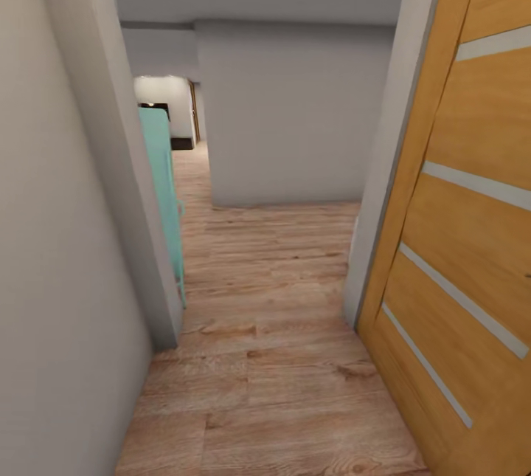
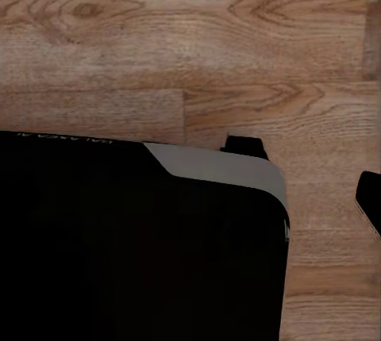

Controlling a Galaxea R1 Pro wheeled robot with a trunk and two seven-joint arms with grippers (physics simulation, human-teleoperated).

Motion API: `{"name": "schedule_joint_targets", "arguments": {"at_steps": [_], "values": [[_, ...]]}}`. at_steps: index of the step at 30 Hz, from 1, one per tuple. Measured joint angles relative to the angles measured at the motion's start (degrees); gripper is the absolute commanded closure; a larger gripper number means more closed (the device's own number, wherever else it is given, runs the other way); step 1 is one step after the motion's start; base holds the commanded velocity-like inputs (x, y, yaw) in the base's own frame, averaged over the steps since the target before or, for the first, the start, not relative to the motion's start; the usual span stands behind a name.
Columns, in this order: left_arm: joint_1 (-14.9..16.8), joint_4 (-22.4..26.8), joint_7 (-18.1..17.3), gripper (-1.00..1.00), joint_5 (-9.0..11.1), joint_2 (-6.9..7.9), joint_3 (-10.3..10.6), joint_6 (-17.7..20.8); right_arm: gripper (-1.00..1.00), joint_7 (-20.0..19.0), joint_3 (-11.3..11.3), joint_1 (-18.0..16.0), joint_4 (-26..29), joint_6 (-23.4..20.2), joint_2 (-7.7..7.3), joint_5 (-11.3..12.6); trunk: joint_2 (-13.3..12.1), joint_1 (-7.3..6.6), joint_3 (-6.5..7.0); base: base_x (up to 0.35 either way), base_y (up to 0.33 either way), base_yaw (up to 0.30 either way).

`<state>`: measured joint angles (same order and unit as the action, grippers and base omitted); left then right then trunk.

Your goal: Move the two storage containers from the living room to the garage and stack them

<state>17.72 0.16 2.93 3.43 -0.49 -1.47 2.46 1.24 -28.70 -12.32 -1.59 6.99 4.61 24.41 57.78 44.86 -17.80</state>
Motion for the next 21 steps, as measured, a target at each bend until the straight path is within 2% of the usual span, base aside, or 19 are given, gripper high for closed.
{"name": "schedule_joint_targets", "arguments": {"at_steps": [21], "values": [[0.0, 0.0, -0.02, -1.0, 0.0, -0.13, 0.0, -0.09, -1.0, 0.0, 0.0, 0.0, 0.0, 0.01, 0.0, 0.0, 0.0, 0.0, 0.0, 0.32, 0.0, 0.0]]}}
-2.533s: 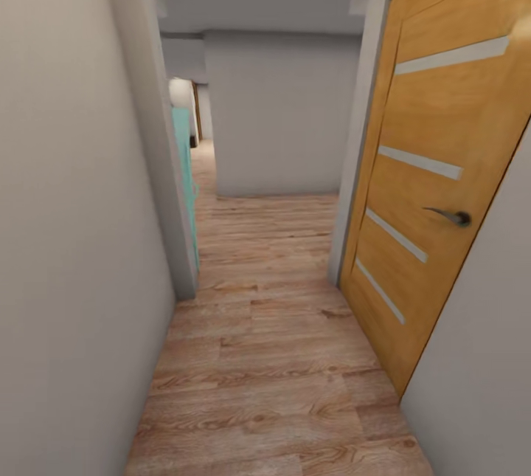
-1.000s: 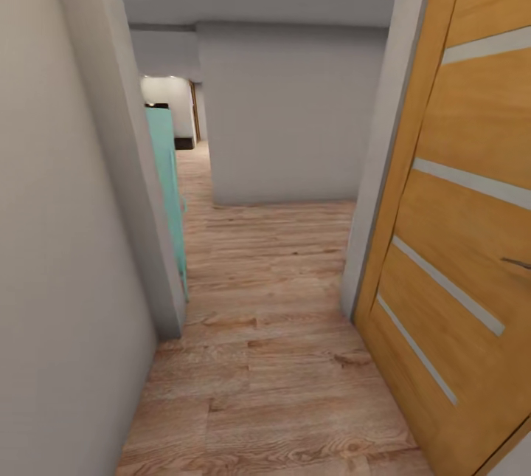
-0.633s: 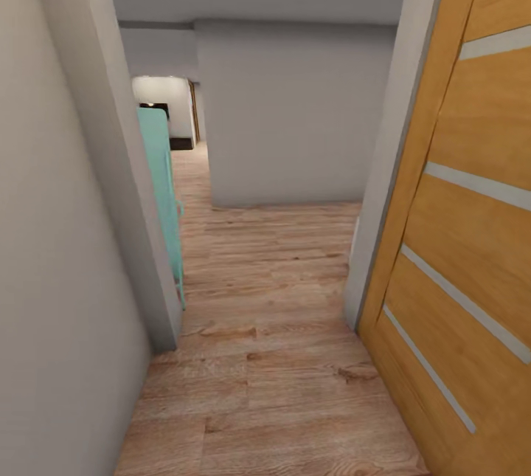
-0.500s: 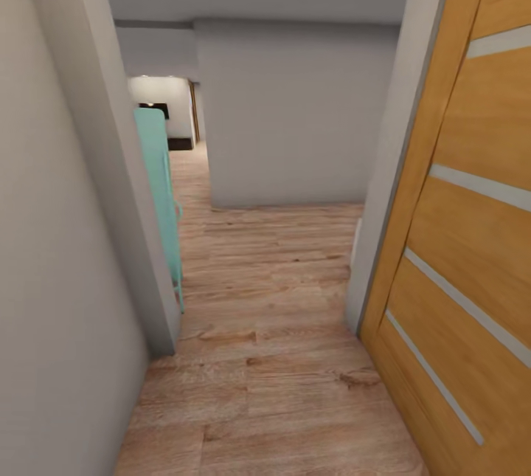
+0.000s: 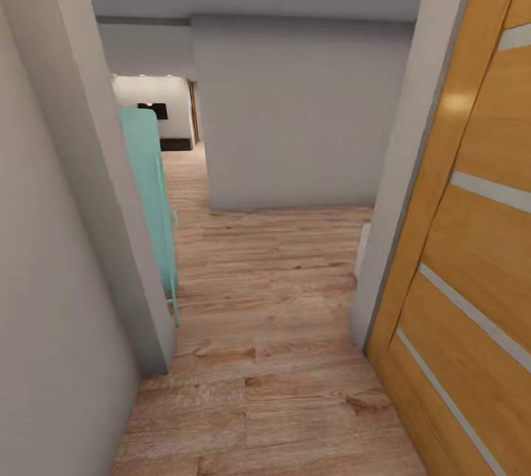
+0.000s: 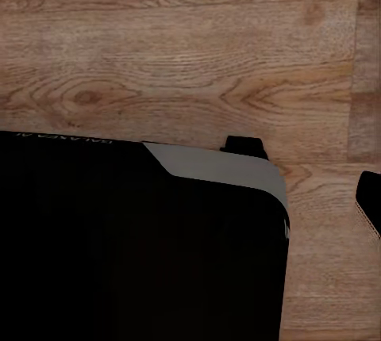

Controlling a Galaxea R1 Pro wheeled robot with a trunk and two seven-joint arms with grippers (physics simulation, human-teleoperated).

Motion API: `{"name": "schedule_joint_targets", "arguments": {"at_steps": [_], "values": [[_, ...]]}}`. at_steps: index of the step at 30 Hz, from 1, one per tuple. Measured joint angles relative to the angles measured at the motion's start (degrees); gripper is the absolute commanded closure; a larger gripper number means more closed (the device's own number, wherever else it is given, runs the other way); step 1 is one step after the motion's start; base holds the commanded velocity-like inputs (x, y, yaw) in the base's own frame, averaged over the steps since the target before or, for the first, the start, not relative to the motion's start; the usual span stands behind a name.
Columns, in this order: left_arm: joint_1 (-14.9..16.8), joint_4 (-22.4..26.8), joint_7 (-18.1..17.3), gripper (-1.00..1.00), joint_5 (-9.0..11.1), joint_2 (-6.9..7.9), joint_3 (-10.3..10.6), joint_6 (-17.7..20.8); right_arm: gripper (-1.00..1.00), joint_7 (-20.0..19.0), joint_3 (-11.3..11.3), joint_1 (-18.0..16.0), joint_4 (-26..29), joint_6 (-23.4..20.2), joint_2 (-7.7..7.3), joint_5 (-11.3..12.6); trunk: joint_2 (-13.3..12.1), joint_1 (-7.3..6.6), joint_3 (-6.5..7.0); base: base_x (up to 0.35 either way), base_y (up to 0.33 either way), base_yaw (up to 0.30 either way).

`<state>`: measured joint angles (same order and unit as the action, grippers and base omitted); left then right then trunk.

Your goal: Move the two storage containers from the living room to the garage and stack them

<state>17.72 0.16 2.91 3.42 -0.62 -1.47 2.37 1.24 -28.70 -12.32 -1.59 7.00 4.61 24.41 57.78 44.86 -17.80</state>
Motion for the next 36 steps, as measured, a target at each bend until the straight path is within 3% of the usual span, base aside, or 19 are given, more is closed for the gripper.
{"name": "schedule_joint_targets", "arguments": {"at_steps": [36], "values": [[0.0, 0.0, -0.27, -1.0, -0.08, -0.25, 0.0, 0.21, -1.0, 0.0, -0.11, 0.0, 0.0, 0.0, -0.07, -0.18, 0.0, 0.0, 0.0, 0.32, 0.0, 0.0]]}}
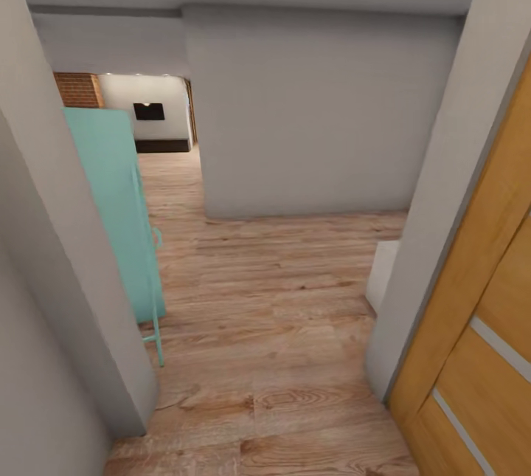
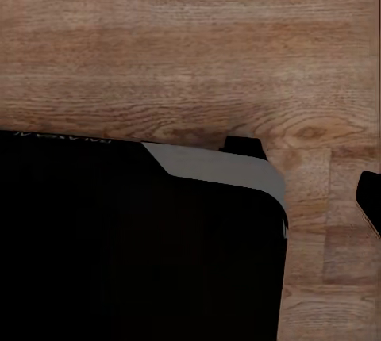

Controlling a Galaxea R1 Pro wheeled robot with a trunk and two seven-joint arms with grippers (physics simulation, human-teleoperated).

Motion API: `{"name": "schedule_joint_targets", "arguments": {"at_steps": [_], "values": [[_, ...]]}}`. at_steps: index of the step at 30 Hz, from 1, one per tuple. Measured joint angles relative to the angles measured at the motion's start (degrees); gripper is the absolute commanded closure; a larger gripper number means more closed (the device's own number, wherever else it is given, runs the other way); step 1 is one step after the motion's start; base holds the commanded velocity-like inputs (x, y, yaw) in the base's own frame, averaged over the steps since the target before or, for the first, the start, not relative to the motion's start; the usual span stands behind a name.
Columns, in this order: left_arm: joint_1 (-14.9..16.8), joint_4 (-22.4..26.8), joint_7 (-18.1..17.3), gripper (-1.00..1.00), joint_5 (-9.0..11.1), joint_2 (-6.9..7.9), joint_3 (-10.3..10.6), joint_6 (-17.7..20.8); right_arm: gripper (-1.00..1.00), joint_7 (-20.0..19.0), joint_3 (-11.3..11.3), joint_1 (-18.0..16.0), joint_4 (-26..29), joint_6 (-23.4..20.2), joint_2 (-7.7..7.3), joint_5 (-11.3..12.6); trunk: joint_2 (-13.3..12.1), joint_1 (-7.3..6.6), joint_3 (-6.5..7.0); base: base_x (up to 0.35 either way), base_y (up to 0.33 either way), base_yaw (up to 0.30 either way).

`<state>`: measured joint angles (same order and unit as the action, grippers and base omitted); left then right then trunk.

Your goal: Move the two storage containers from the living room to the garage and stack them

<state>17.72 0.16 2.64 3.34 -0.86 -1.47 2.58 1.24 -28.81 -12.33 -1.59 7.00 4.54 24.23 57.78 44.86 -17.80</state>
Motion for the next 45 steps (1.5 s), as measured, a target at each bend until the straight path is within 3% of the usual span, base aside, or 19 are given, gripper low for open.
{"name": "schedule_joint_targets", "arguments": {"at_steps": [45], "values": [[0.0, 0.0, 0.07, -1.0, 0.08, 0.33, 0.0, 0.3, -1.0, 0.0, -0.07, 0.0, 0.0, -0.18, -0.01, 0.15, 0.0, 0.0, 0.0, 0.321, 0.0, 0.0]]}}
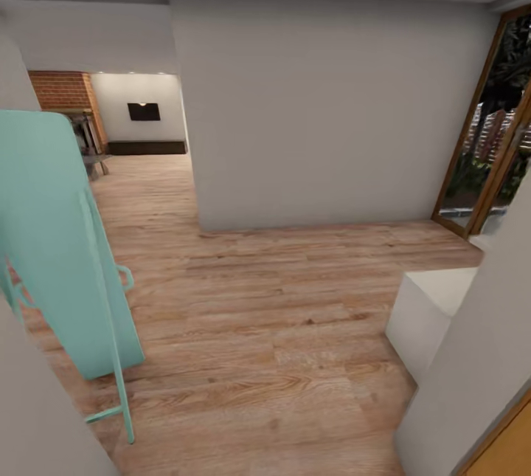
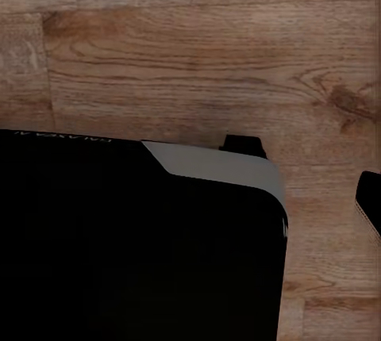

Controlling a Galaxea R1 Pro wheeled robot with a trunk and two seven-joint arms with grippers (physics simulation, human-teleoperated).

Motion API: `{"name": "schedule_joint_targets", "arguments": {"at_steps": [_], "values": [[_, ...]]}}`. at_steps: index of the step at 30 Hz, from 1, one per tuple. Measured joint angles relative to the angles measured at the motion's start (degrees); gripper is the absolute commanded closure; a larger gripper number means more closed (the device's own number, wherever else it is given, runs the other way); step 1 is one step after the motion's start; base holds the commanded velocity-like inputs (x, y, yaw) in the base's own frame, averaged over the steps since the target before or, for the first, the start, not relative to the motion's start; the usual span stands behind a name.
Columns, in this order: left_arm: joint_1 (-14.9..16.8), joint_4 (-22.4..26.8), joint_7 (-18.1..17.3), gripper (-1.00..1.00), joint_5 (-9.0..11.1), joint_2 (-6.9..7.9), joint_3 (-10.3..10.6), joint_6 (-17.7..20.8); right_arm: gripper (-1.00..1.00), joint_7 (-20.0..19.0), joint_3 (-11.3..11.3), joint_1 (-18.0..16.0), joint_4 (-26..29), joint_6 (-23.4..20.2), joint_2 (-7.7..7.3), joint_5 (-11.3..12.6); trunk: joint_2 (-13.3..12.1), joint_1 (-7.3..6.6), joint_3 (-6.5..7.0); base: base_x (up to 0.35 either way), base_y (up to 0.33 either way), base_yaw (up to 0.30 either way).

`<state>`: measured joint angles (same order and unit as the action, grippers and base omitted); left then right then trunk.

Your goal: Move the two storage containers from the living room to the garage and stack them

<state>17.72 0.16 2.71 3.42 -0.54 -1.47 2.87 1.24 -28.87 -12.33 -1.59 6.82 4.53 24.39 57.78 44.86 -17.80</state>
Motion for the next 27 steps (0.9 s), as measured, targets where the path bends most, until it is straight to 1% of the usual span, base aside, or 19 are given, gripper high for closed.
{"name": "schedule_joint_targets", "arguments": {"at_steps": [27], "values": [[0.0, 0.0, 0.05, -1.0, 0.0, 0.0, 0.0, 0.0, -1.0, 0.0, 0.0, 0.0, 0.0, 0.0, 0.0, -0.06, 0.0, 0.0, 0.0, 0.322, 0.0, 0.0]]}}
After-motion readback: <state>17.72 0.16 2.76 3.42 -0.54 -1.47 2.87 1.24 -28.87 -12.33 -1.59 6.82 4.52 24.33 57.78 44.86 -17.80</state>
